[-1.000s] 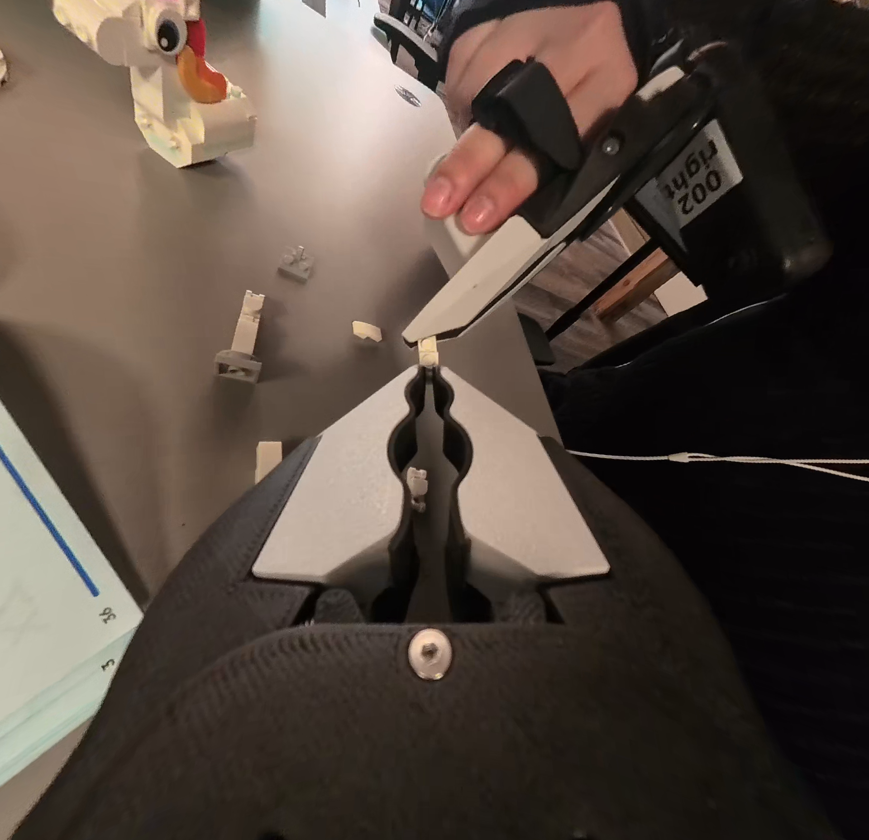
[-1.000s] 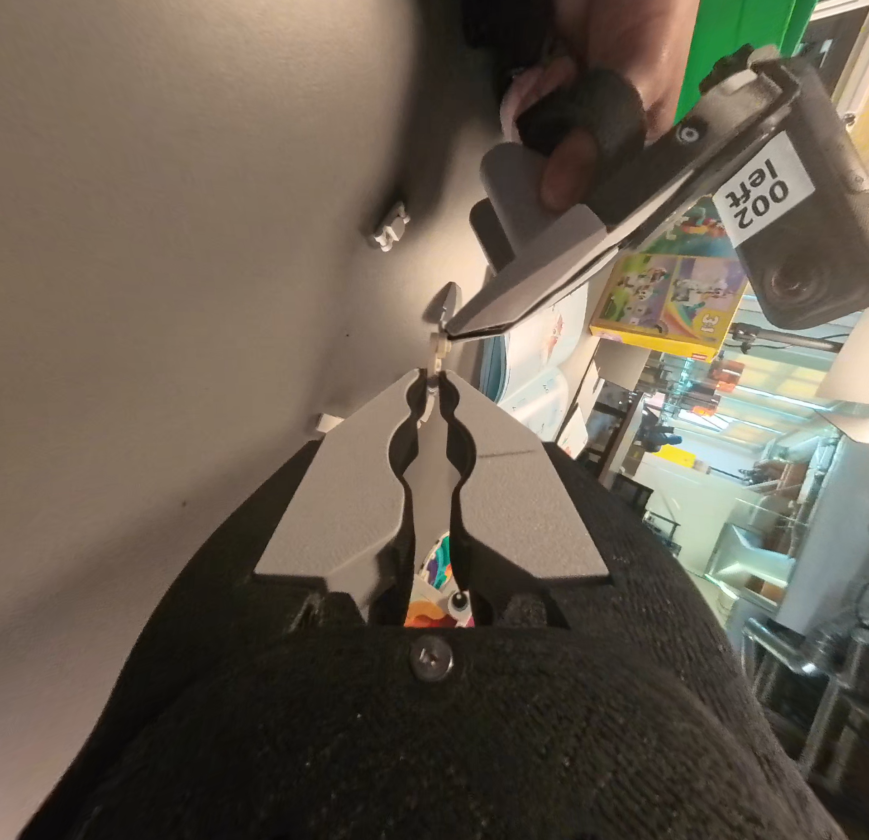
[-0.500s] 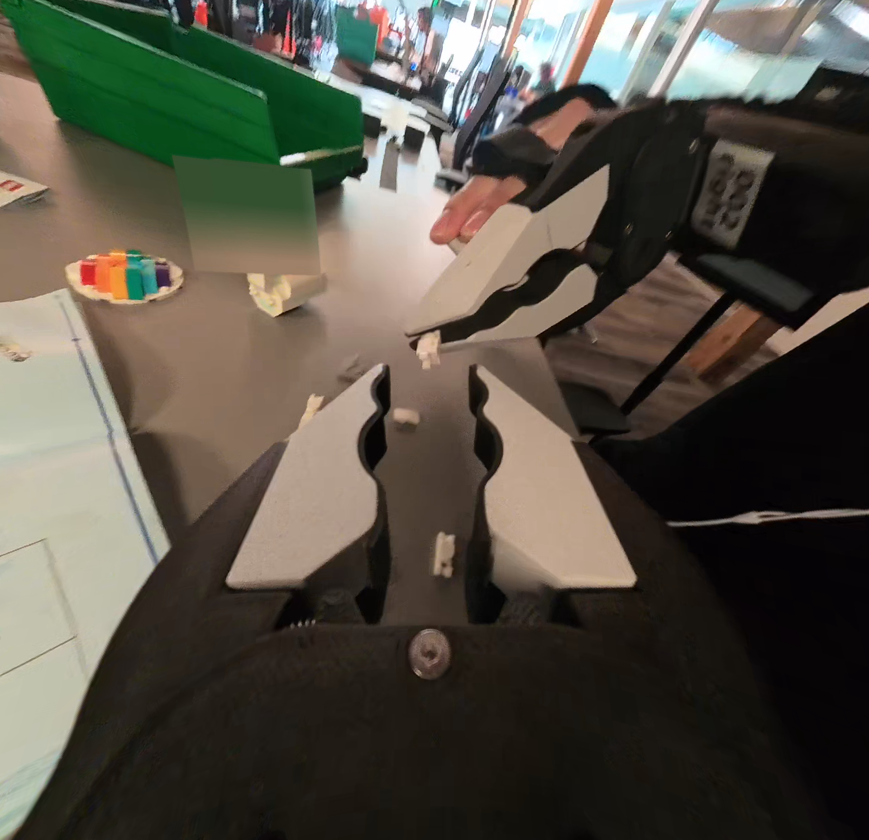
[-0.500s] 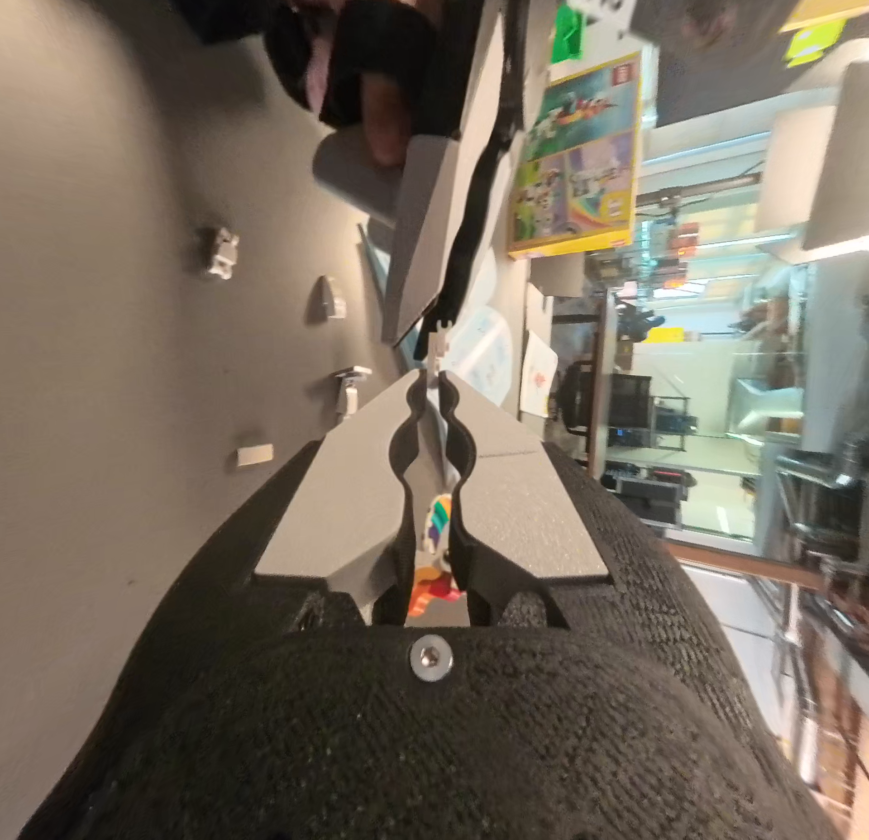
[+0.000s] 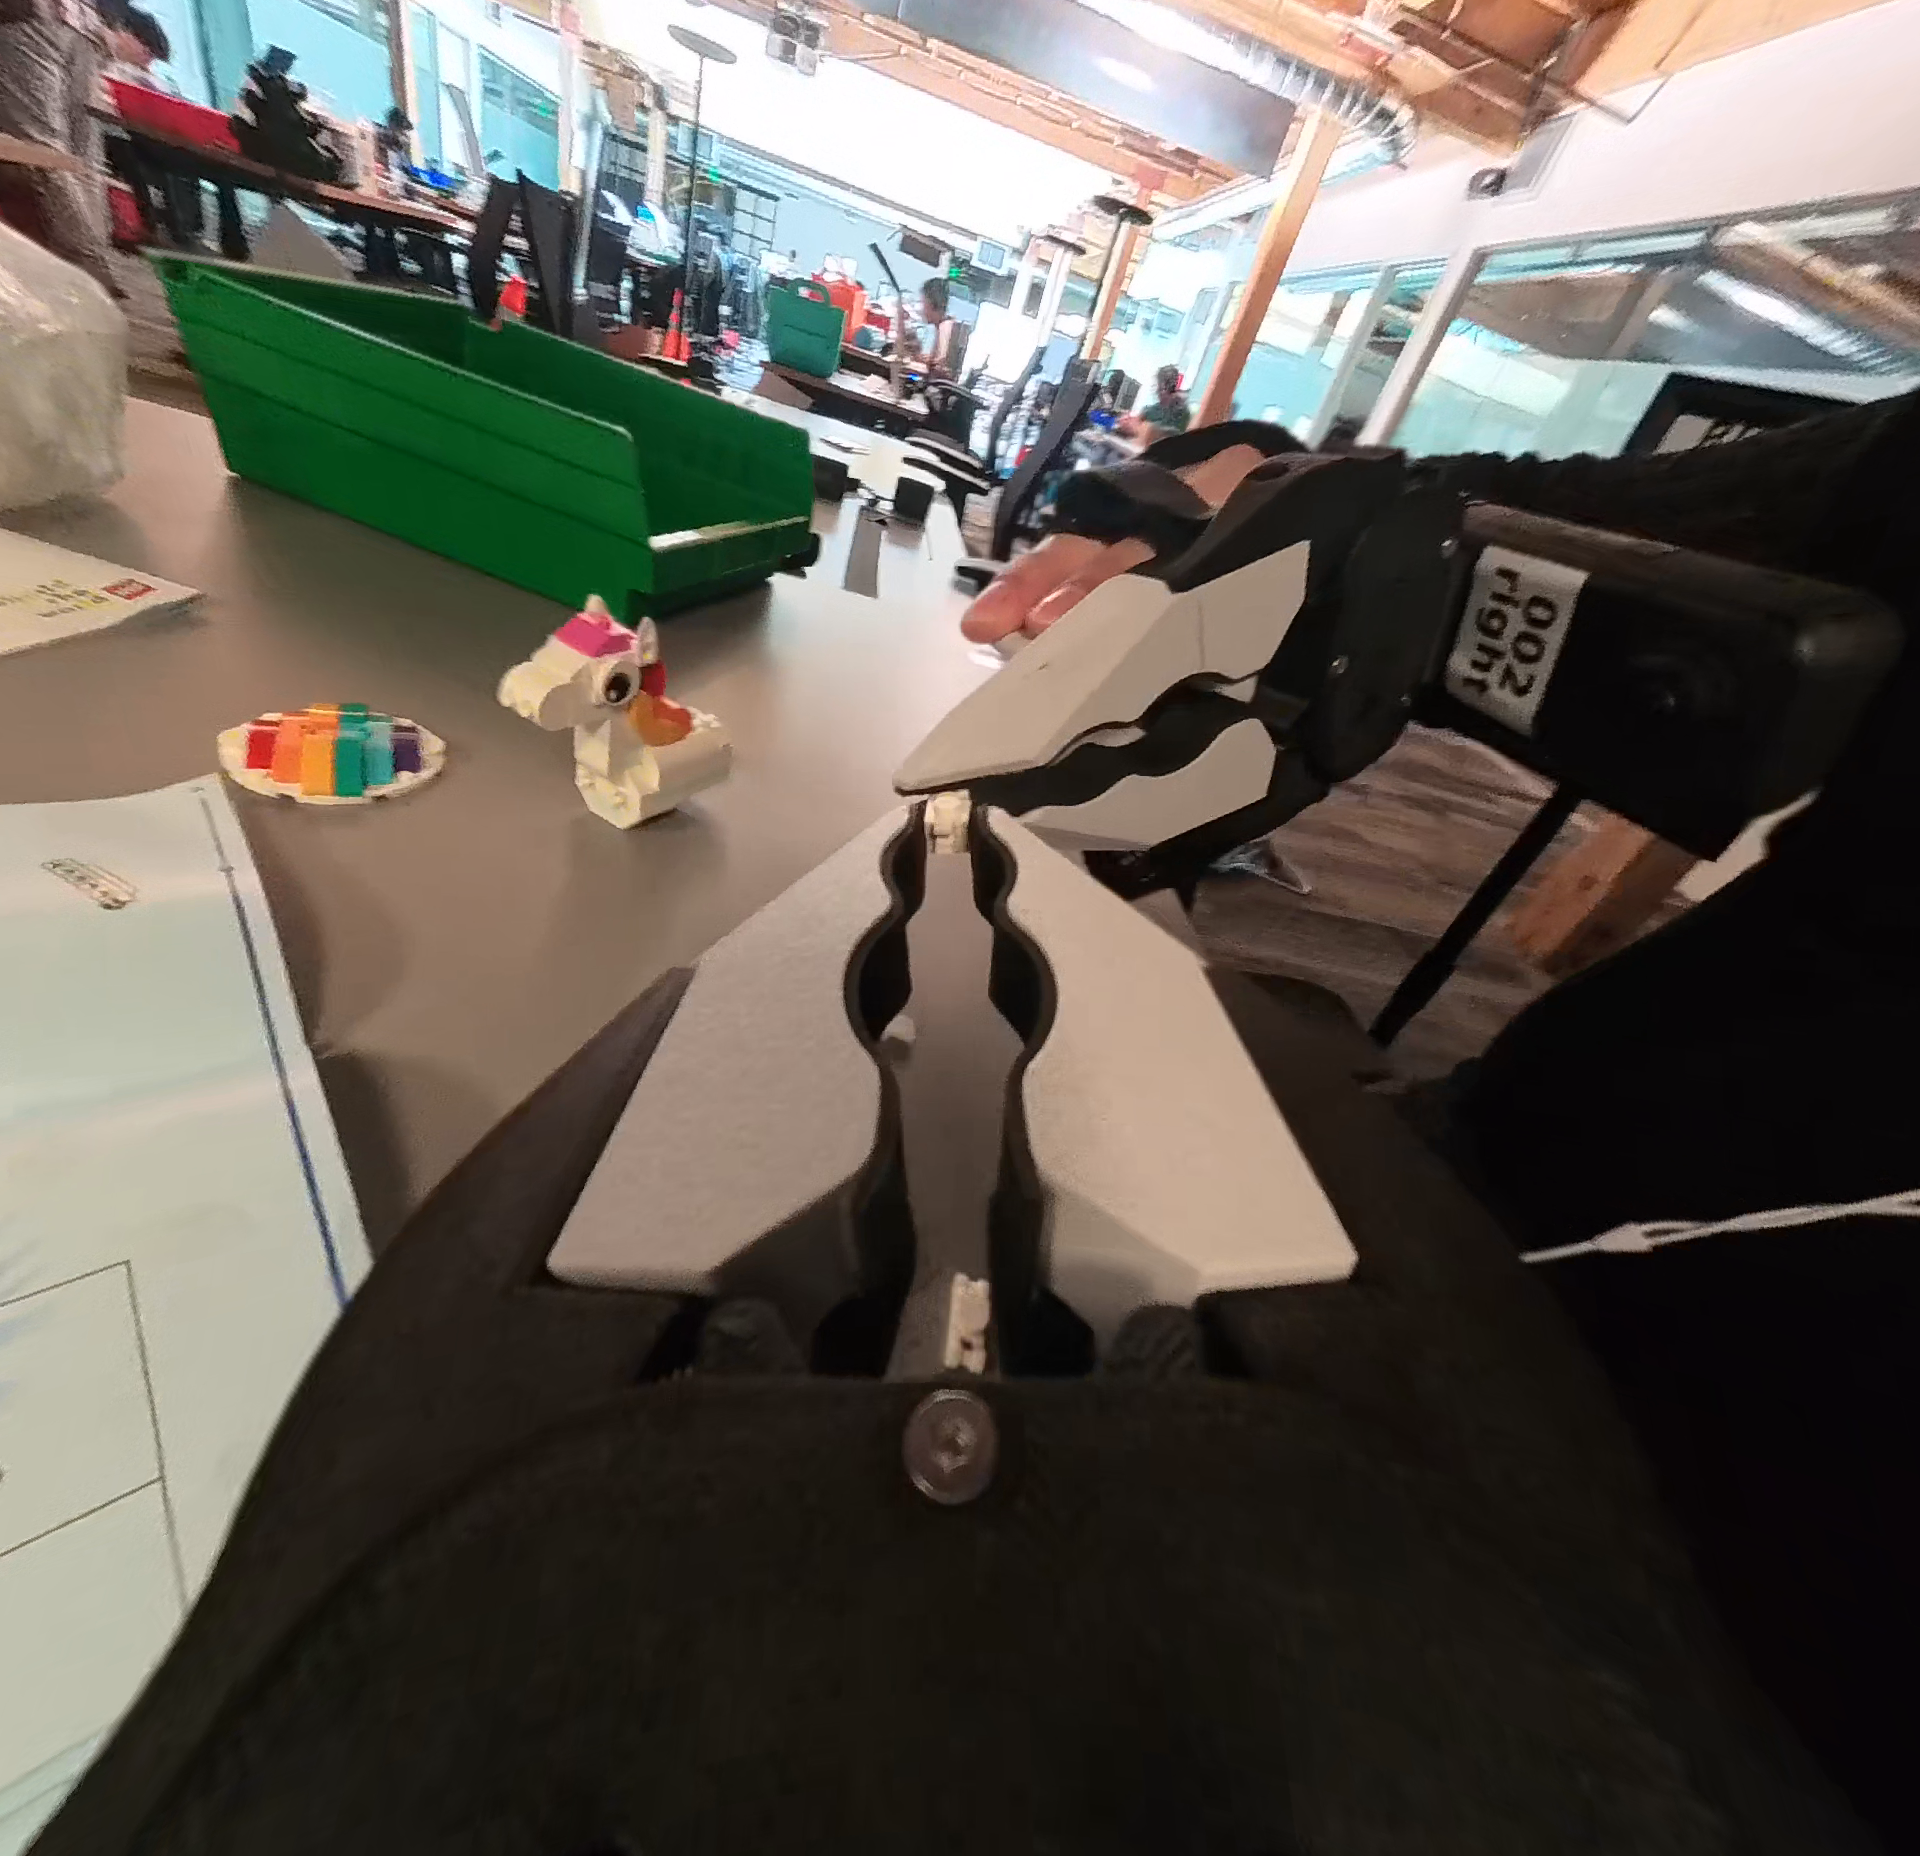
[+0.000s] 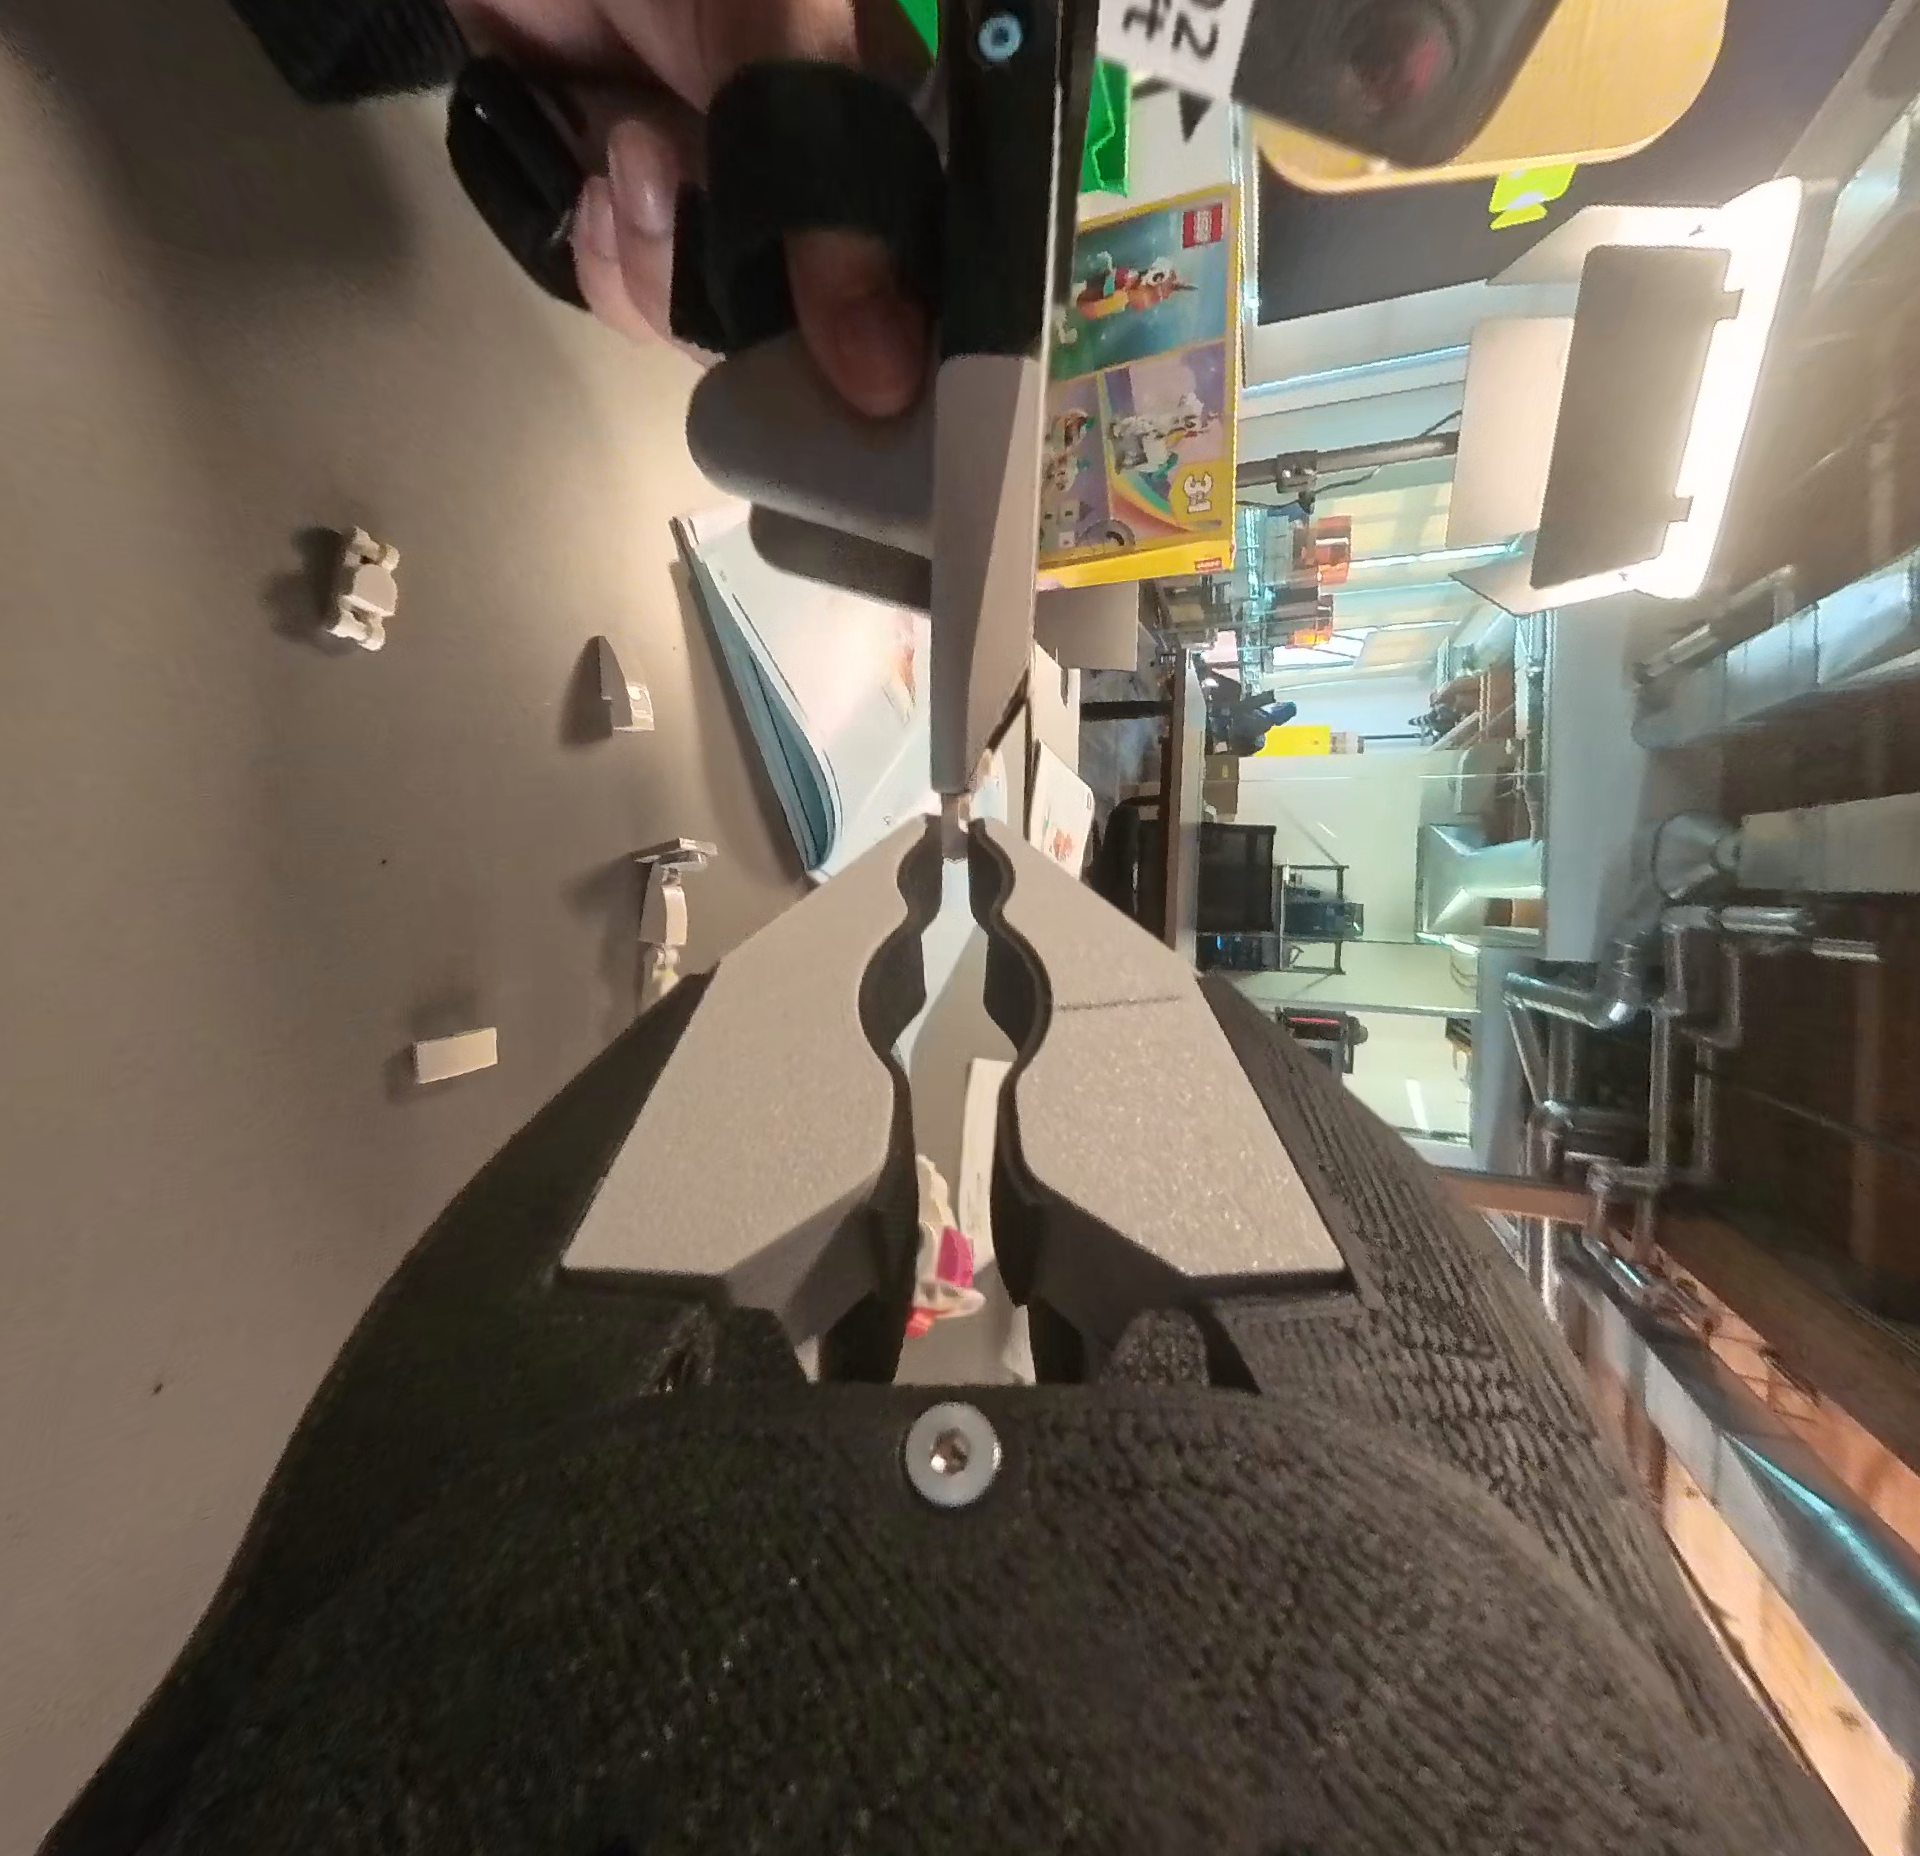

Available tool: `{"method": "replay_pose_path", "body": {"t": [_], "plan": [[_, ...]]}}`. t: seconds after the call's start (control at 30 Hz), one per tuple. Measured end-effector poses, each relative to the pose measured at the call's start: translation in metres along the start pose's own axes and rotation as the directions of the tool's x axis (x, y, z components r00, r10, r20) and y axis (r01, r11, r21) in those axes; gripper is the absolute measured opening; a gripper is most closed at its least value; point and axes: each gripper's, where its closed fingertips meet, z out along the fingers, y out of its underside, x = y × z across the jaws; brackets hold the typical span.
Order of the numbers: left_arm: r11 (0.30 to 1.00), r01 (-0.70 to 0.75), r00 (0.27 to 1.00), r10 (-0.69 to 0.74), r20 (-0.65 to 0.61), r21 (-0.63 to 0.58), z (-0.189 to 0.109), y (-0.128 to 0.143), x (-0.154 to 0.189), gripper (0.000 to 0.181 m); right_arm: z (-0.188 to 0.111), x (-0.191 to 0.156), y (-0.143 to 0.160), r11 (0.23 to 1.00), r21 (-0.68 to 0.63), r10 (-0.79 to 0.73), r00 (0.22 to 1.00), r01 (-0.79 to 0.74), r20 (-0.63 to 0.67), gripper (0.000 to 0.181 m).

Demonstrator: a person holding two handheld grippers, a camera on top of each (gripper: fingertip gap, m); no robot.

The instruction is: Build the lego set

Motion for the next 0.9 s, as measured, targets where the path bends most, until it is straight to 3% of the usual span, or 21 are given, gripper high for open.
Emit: {"method": "replay_pose_path", "body": {"t": [0.3,0.4,0.53,0.67,0.8,0.9], "plan": [[0.993,-0.117,0.975,0.113,0.191,0.01,0.001,-0.01,-0.005,0.008,0.003,0.011,0.004,0.992,-0.104,-0.076,0.995,0.069,-0.065,0.002],[0.972,-0.236,0.943,0.232,0.24,-0.013,-0.001,-0.012,-0.006,0.009,0.003,0.011,0.004,0.996,-0.083,-0.032,0.998,0.027,-0.048,0.002],[0.925,-0.378,0.895,0.377,0.237,-0.044,-0.006,-0.015,-0.001,0.026,0.003,0.009,0.004,0.997,-0.07,0.02,1.0,-0.021,-0.01,0.003],[0.963,-0.269,0.946,0.266,0.186,-0.005,-0.01,-0.017,-0.002,0.008,0.002,0.007,0.008,0.997,-0.074,0.019,1.0,-0.019,-0.005,0.002],[0.995,-0.085,0.992,0.081,0.099,0.046,-0.011,-0.017,-0.004,0.009,0.0,0.007,0.008,0.997,-0.074,0.004,1.0,-0.005,-0.013,0.003],[0.999,-0.024,0.998,0.022,0.067,0.032,-0.009,-0.012,-0.005,0.011,0.001,0.007,0.008,0.998,-0.069,0.002,1.0,-0.003,-0.013,0.003]]}}
